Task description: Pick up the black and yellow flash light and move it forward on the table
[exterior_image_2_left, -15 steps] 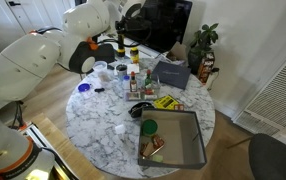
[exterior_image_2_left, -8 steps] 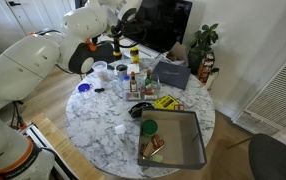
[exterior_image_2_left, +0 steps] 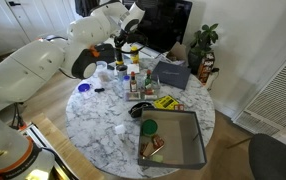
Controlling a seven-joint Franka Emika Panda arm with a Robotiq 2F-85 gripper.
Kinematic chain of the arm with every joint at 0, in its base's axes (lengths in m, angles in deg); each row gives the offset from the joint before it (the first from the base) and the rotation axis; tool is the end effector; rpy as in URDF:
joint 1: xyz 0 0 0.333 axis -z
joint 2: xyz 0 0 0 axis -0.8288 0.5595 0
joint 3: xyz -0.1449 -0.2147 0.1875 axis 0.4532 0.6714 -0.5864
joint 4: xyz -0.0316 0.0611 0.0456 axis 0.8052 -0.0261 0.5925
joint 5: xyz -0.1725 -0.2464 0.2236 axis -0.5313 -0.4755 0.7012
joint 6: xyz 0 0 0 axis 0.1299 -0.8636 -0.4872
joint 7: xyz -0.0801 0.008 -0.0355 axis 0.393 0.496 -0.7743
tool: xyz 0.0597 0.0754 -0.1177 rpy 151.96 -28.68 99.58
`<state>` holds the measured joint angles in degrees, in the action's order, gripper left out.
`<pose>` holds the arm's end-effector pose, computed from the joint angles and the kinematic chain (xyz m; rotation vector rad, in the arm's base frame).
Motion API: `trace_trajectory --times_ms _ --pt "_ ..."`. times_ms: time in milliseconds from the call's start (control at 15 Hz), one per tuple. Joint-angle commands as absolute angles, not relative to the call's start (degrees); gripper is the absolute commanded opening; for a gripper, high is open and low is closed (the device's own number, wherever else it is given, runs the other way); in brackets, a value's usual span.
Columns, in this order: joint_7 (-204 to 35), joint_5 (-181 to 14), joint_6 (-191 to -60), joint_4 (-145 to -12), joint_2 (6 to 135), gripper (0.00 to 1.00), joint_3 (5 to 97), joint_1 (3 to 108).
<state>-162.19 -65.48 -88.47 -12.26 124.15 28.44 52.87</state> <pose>0.7745 0.1840 0.2902 -2.0134 -1.7120 -0.4494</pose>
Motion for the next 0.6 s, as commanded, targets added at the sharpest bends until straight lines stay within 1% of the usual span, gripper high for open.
trace_trajectory --times_ms 0,533 --pt "-165.42 -65.32 -85.56 -10.89 125.34 0.32 28.63 52.90" --pt "-171.62 -65.21 -79.01 -10.98 127.42 0.32 28.67 53.26"
